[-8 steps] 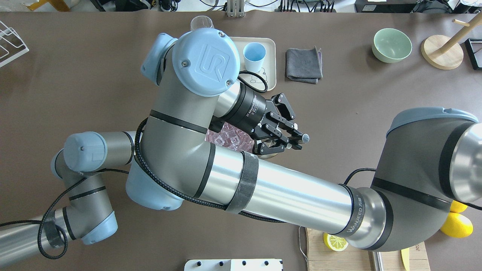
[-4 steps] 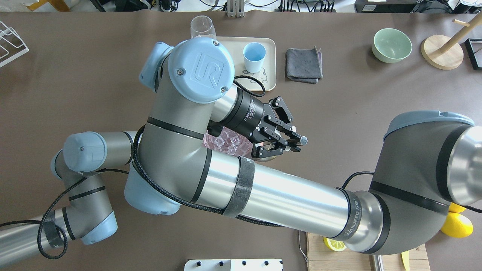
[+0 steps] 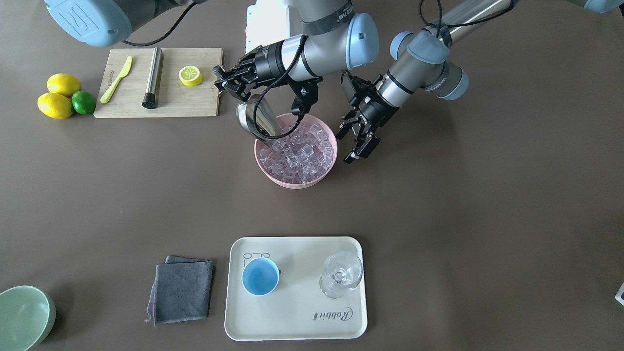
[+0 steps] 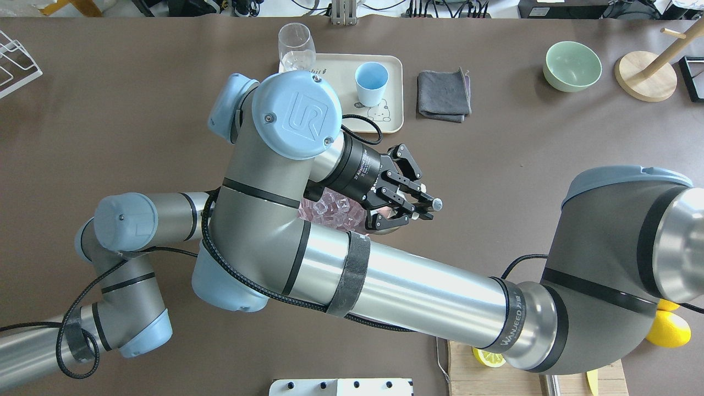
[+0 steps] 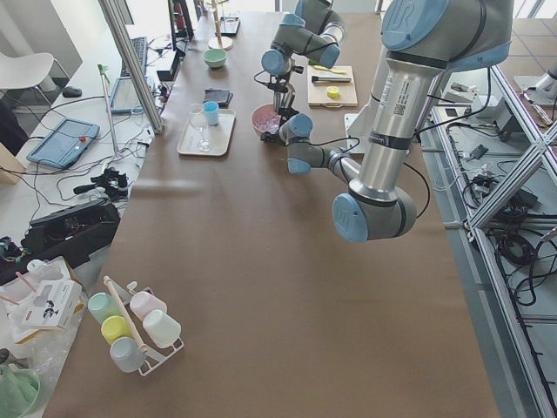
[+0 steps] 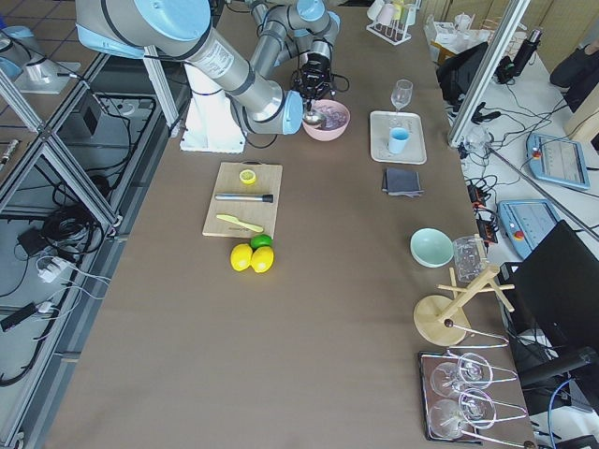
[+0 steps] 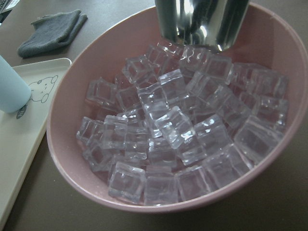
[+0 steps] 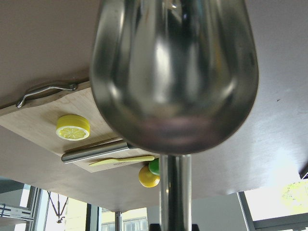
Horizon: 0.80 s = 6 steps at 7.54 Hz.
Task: Put ice in cup with scoop
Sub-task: 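Lower the scoop into the ice cubes with the right gripper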
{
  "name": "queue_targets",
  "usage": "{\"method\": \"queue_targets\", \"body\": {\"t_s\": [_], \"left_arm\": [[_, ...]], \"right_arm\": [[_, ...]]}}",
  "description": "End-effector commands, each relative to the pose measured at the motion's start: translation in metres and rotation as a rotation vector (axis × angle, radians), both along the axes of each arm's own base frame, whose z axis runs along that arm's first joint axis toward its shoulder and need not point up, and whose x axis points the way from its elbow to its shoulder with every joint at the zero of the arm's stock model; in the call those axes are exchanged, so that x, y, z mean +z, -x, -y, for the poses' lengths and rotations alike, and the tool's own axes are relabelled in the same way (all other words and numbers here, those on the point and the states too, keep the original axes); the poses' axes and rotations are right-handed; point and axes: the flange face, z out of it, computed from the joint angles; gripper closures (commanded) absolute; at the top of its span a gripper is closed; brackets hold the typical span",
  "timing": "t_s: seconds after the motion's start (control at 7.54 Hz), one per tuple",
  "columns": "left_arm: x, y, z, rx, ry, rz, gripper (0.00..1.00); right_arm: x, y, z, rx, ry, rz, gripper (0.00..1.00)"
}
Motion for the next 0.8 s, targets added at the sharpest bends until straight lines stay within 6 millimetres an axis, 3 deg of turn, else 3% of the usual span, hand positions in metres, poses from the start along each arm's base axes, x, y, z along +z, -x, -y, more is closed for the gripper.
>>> {"method": "queue_targets", "body": {"t_s": [0.0, 0.66], "left_arm": [[0.002, 0.0, 0.001, -0.003, 0.001, 0.004, 0.02], [0.001, -0.003, 0.001, -0.001, 0.002, 0.006, 0.02]], "right_arm": [[0.006, -0.003, -0.003, -0.001, -0.002, 0.023, 1.0], [0.015, 0.005, 0.001, 0.001, -0.011, 0.046, 1.0]]}}
